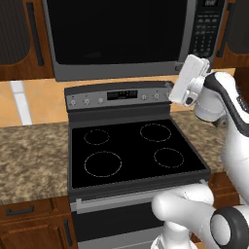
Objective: Open the microwave, place the bowl with waffle inside the microwave, then close the microwave door and turn it on.
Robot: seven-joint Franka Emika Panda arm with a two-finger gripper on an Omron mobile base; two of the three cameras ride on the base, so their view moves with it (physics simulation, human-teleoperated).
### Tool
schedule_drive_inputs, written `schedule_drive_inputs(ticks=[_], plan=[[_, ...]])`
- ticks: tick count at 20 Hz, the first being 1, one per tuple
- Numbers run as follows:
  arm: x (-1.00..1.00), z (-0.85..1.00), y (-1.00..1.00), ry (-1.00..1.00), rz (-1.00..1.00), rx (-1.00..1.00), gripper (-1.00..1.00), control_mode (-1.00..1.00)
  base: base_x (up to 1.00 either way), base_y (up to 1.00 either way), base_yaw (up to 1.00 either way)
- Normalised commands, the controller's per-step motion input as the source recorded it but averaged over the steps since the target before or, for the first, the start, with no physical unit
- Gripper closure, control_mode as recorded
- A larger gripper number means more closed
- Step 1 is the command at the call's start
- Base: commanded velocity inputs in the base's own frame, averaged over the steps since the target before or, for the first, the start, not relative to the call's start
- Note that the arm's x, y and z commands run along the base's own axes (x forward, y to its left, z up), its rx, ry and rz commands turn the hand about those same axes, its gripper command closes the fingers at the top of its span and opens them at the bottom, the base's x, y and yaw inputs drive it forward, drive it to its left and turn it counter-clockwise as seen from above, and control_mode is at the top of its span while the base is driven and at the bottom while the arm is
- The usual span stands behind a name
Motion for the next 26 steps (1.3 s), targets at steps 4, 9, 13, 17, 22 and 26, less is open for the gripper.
schedule_drive_inputs(ticks=[4,9,13,17,22,26], plan=[[-0.97,0.27,-0.91,-0.05,0.0,0.0,-1.0,-1.0,0.0,0.0,0.0],[-0.3,0.16,-0.81,0.04,-0.03,-0.07,-1.0,-1.0,0.0,0.0,0.0],[0.19,-0.06,-0.37,0.08,-0.02,-0.14,-1.0,-1.0,0.0,0.0,0.0],[0.17,-0.22,-0.12,0.0,0.0,-0.03,-1.0,-1.0,0.0,0.0,0.0],[0.59,0.0,0.0,0.07,0.0,-0.04,-1.0,-1.0,0.0,0.0,0.0],[0.44,0.0,-0.02,0.04,-0.01,-0.03,-1.0,-1.0,0.0,0.0,0.0]])
